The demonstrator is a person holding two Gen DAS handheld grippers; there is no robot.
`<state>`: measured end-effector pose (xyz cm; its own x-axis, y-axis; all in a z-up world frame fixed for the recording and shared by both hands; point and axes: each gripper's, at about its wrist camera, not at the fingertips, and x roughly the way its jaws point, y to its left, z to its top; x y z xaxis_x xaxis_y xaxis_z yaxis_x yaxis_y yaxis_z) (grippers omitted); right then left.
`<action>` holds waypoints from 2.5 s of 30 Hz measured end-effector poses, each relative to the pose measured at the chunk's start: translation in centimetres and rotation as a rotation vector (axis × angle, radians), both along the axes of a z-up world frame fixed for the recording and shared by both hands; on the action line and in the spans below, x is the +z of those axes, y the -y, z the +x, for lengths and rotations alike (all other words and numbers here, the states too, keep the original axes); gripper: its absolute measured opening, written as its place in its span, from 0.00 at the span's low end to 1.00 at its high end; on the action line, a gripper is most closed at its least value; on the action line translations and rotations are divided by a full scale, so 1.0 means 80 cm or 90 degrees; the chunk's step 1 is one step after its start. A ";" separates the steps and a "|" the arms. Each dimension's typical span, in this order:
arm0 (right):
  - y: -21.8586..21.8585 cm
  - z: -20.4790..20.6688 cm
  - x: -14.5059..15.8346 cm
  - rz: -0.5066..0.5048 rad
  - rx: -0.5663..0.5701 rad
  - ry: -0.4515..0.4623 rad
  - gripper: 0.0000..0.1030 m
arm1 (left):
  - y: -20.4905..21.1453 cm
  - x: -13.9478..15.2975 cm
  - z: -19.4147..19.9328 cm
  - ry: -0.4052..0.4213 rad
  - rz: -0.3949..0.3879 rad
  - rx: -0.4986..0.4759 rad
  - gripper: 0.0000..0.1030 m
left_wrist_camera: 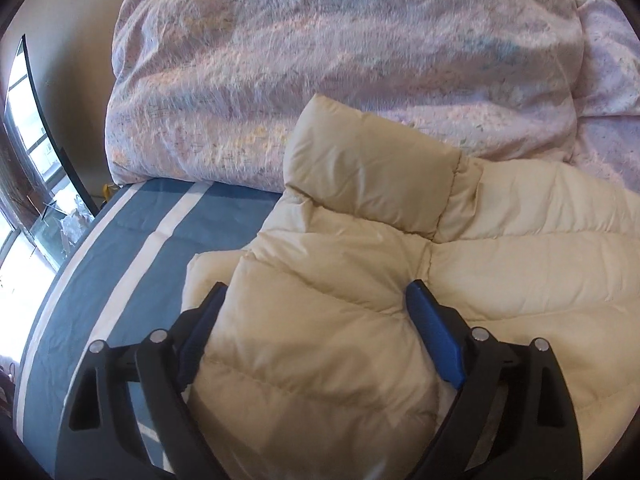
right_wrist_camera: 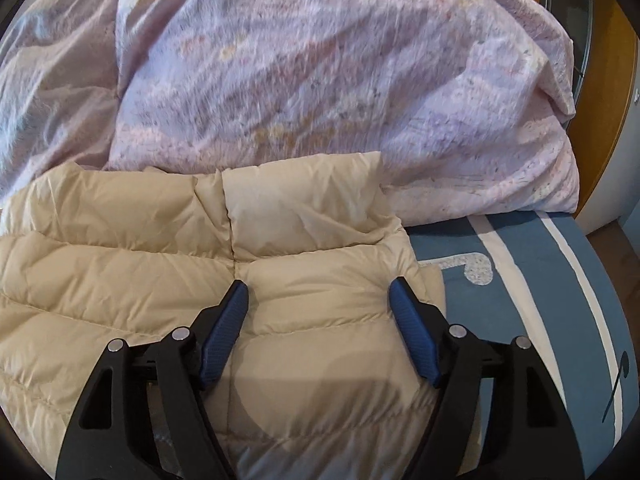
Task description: Fold large clothes
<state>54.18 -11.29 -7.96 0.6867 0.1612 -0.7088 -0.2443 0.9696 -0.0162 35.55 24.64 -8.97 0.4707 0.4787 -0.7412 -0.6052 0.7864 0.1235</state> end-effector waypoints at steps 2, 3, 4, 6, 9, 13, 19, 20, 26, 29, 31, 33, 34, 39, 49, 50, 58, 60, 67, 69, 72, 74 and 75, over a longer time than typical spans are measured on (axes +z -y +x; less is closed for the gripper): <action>-0.001 0.005 -0.006 -0.005 -0.005 -0.007 0.76 | -0.007 -0.006 0.002 0.004 -0.011 0.006 0.91; -0.002 0.007 -0.008 -0.009 -0.007 -0.011 0.77 | -0.009 -0.007 0.002 0.006 -0.018 0.007 0.92; -0.003 0.009 -0.010 -0.013 -0.008 -0.013 0.78 | -0.012 -0.009 0.004 0.007 -0.027 0.007 0.93; -0.006 0.011 -0.013 -0.023 -0.010 -0.020 0.79 | -0.019 -0.013 0.005 0.009 -0.047 0.008 0.95; -0.006 0.014 -0.017 -0.025 -0.011 -0.030 0.80 | -0.027 -0.018 0.005 0.013 -0.069 0.007 0.96; -0.005 0.019 -0.023 -0.014 -0.010 -0.043 0.81 | -0.036 -0.024 0.008 0.013 -0.089 0.011 0.98; 0.002 0.035 -0.031 -0.019 -0.014 -0.048 0.83 | -0.046 -0.031 0.010 0.009 -0.098 0.013 0.98; 0.002 0.037 -0.032 -0.020 -0.014 -0.049 0.83 | -0.049 -0.032 0.010 0.008 -0.100 0.013 0.98; -0.001 0.044 -0.036 -0.015 -0.013 -0.052 0.85 | -0.056 -0.035 0.011 0.008 -0.106 0.014 0.98; 0.000 0.041 -0.035 -0.013 -0.014 -0.053 0.85 | -0.055 -0.035 0.011 0.009 -0.107 0.015 0.98; 0.001 0.041 -0.034 -0.012 -0.014 -0.053 0.85 | -0.055 -0.035 0.010 0.009 -0.108 0.015 0.98; 0.001 0.039 -0.032 -0.011 -0.015 -0.053 0.85 | -0.054 -0.034 0.010 0.009 -0.108 0.015 0.98; 0.002 0.039 -0.032 -0.010 -0.015 -0.053 0.85 | -0.053 -0.034 0.010 0.009 -0.108 0.015 0.98; 0.002 0.038 -0.031 -0.009 -0.016 -0.052 0.86 | -0.054 -0.035 0.010 0.009 -0.109 0.016 0.98; 0.008 0.036 -0.032 0.001 -0.027 -0.050 0.86 | -0.052 -0.036 0.010 0.012 -0.113 0.017 0.98; 0.008 0.036 -0.031 0.001 -0.029 -0.048 0.86 | -0.052 -0.036 0.010 0.012 -0.112 0.017 0.98; 0.040 -0.006 0.005 0.059 -0.021 -0.068 0.87 | -0.035 0.001 -0.041 0.030 -0.139 0.021 0.98; 0.065 -0.027 0.019 0.077 -0.024 -0.068 0.89 | -0.032 0.015 -0.071 0.044 -0.137 0.023 0.98; 0.139 -0.054 0.003 0.135 -0.031 -0.150 0.91 | -0.047 0.004 -0.135 0.043 -0.214 0.050 0.98; 0.146 -0.057 -0.008 0.156 -0.028 -0.173 0.91 | -0.052 -0.005 -0.139 0.045 -0.241 0.059 0.98; 0.151 -0.059 -0.018 0.187 -0.010 -0.203 0.90 | -0.052 -0.012 -0.141 0.056 -0.281 0.060 0.97; 0.154 -0.059 -0.026 0.208 -0.001 -0.223 0.90 | -0.050 -0.015 -0.141 0.062 -0.299 0.055 0.94; 0.155 -0.058 -0.028 0.216 0.002 -0.228 0.89 | -0.048 -0.017 -0.141 0.064 -0.311 0.053 0.93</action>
